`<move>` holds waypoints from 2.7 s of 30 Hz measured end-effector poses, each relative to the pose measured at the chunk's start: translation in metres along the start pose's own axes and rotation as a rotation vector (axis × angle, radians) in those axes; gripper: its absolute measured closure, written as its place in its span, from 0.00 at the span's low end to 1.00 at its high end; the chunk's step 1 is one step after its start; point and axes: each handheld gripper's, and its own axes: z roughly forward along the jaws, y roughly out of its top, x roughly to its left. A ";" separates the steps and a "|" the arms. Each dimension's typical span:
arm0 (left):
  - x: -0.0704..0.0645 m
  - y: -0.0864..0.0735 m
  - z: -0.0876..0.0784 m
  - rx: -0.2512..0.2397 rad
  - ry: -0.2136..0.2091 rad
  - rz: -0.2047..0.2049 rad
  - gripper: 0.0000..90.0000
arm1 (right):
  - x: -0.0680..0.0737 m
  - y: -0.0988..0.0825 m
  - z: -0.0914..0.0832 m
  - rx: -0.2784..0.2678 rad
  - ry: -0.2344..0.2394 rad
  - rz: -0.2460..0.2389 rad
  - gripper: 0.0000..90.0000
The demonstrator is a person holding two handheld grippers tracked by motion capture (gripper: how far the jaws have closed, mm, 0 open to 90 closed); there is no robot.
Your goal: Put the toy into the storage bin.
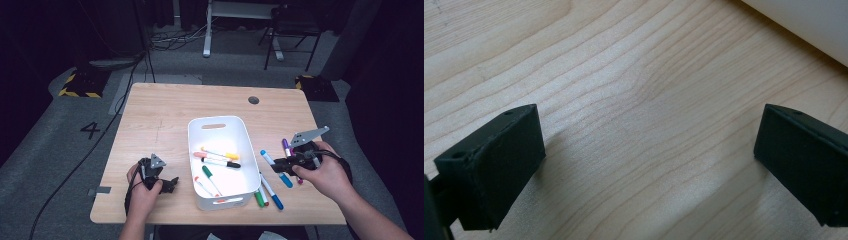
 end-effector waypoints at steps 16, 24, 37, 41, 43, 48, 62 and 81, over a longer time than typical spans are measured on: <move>0.000 0.000 0.000 0.000 0.000 0.000 0.00 | 0.025 0.042 0.000 -0.009 0.042 -0.093 0.85; 0.000 0.000 0.000 0.001 0.000 0.000 0.00 | 0.035 0.060 0.007 0.001 0.065 -0.125 0.85; 0.000 0.000 0.000 0.001 0.000 0.000 0.00 | 0.051 0.080 0.018 -0.001 0.098 -0.166 0.85; 0.000 0.000 0.000 0.001 0.000 0.001 0.00 | 0.054 0.083 0.021 0.004 0.107 -0.181 0.85; 0.000 0.000 0.000 0.001 0.000 0.001 0.00 | 0.056 0.084 0.024 0.009 0.113 -0.187 0.85; 0.000 0.000 0.000 0.000 0.000 0.001 0.00 | 0.060 0.085 0.031 0.036 0.117 -0.196 0.86; 0.000 0.000 0.000 0.000 0.000 0.001 0.00 | 0.060 0.077 0.049 0.080 0.121 -0.230 0.86; 0.000 0.000 0.000 0.000 0.000 0.000 0.00 | 0.058 0.060 0.068 0.164 0.121 -0.234 0.85</move>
